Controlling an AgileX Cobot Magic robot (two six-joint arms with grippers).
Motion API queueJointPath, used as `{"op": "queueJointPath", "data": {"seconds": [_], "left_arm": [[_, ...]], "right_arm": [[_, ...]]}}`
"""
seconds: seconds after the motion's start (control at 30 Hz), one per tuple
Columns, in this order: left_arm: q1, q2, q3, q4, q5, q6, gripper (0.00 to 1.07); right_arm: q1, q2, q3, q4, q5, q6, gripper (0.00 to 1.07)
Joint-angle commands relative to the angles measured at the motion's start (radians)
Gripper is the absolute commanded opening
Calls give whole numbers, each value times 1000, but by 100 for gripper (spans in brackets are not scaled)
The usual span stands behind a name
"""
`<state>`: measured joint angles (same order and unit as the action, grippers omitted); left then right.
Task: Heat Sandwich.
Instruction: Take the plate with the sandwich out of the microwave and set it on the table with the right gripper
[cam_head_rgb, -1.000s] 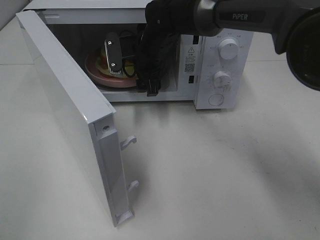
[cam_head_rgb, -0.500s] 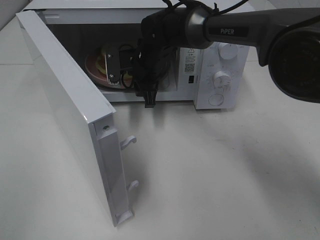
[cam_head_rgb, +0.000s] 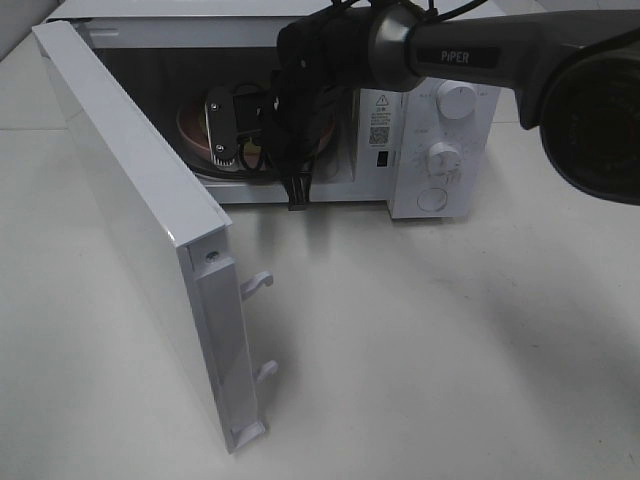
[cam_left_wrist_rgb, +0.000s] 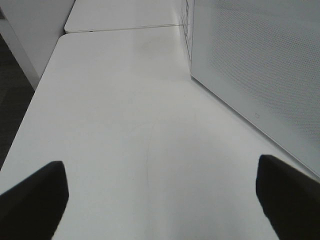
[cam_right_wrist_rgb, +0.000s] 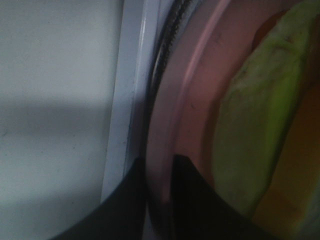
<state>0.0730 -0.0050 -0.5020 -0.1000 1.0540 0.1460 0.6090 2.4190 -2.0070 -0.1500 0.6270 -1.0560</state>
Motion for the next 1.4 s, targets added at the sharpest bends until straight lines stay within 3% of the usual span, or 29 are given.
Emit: {"op": "queueJointPath", "data": {"seconds": [0.03, 0.33, 0.8, 1.4], "left_arm": [[5, -21, 0, -4, -11, -7, 95], [5, -21, 0, -4, -11, -7, 95], [5, -21, 0, -4, -11, -7, 95], [5, -21, 0, -4, -11, -7, 95]], "right_arm": [[-14, -16, 9, 35, 27, -17, 0], [-14, -53, 30, 78, 87, -182, 0], [-14, -245, 329, 80, -72, -400, 0], [-14, -445, 575, 205, -128, -629, 0]]}}
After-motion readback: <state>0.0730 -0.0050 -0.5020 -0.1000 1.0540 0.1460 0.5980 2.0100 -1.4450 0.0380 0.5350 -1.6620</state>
